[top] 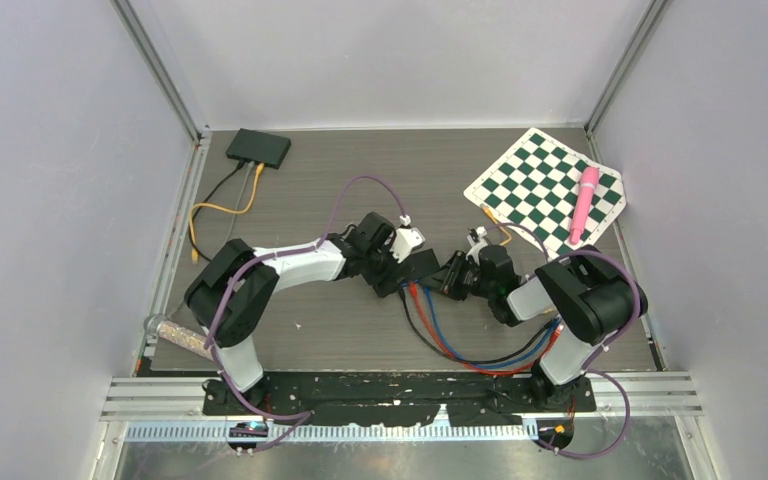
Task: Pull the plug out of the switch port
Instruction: Pull the connector from the switch port.
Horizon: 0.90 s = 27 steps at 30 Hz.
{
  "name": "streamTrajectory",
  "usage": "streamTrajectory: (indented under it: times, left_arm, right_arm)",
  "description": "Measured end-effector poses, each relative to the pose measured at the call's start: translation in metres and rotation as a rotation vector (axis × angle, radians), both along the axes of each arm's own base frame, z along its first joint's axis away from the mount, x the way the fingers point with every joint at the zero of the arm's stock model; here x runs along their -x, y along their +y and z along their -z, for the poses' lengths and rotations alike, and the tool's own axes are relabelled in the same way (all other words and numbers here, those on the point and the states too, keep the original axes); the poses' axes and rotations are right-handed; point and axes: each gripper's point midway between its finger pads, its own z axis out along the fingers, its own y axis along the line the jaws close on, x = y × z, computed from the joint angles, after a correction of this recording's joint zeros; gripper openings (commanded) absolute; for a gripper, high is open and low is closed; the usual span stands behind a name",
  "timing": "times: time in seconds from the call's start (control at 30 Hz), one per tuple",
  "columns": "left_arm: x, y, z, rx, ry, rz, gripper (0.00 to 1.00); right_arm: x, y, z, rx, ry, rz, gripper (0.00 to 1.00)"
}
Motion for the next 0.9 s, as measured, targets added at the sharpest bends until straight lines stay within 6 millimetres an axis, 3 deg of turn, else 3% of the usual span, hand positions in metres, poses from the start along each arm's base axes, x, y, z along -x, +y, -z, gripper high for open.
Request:
streamTrajectory:
  times: [0.57,0.73,0.8,0.9]
  left_arm:
    - [-0.001,0.001,0.0,0.001,-0.004,-0.011,0.5]
    - [-0.001,0.001,0.0,0.003,-0.004,-0.026,0.5]
    - [-0.001,0.001,0.0,0.002,-0.004,-0.026,0.56]
    - [-0.001,0.001,0.0,0.003,-0.004,-0.026,0.77]
  right_arm:
    - [0.006,0.0,0.0,0.08,-0.115,-0.125,0.05]
    - [0.029,0.011,0.0,0.078,-0.113,-0.208,0.05]
    - [0.031,0.012,0.0,0.086,-0.117,-0.21,0.05]
    - [0.036,0.01,0.0,0.097,-0.115,-0.211,0.05]
